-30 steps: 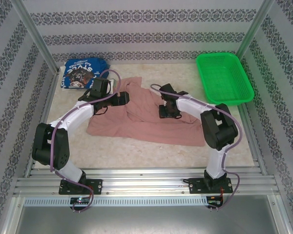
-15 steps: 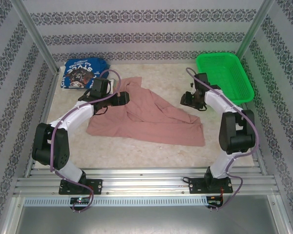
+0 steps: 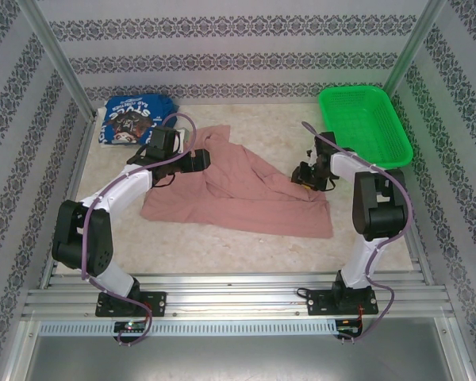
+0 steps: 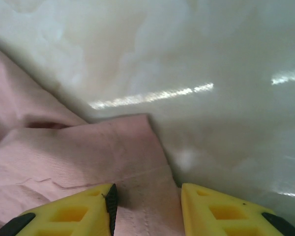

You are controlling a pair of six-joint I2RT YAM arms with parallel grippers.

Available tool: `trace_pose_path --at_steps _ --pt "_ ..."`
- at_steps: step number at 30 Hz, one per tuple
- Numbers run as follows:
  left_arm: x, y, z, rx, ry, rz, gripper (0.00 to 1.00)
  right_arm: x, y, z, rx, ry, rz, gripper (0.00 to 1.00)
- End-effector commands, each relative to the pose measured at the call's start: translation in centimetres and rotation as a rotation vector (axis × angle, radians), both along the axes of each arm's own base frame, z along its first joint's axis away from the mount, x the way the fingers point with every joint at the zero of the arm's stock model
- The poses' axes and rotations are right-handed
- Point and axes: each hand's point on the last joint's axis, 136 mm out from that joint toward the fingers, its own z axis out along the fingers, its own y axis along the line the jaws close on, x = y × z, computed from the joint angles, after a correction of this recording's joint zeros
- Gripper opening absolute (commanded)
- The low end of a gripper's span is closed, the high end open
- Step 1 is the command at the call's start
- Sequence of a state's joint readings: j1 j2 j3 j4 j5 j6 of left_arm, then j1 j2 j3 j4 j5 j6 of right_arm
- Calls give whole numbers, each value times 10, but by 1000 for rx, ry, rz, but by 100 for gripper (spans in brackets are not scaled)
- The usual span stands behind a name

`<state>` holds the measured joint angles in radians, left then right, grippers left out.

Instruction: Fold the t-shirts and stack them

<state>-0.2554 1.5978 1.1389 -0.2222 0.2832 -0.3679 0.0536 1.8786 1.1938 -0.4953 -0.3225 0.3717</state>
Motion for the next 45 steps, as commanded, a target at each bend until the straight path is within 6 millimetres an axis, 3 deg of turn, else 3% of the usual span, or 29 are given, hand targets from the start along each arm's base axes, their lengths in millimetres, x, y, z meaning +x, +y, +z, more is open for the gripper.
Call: trace_pose_path --at_steps 1,12,14,19,23,25,32,43,45 --pt "1 -6 4 -2 -26 -13 96 1 -10 4 -27 -24 -20 41" --pt "-1 -5 4 1 -26 -11 96 2 -12 1 -40 -32 -17 43" --pt "-1 -5 4 1 -26 -10 96 5 -4 2 -1 -41 -4 43" --pt "-1 -5 4 2 -26 -9 96 8 14 4 56 -60 35 36" --pt "-1 -4 5 5 -28 -10 96 12 15 11 63 -80 37 17" --pt "-1 -4 4 6 -27 -10 96 14 14 17 58 -101 39 13" --pt "0 -7 -1 -2 -15 -18 96 26 4 43 -8 -196 39 16" --pt "2 -14 -8 -17 0 -37 96 47 0 60 -67 -263 59 16" --pt "3 -15 -9 -17 1 -38 96 51 -5 61 -101 -273 50 12"
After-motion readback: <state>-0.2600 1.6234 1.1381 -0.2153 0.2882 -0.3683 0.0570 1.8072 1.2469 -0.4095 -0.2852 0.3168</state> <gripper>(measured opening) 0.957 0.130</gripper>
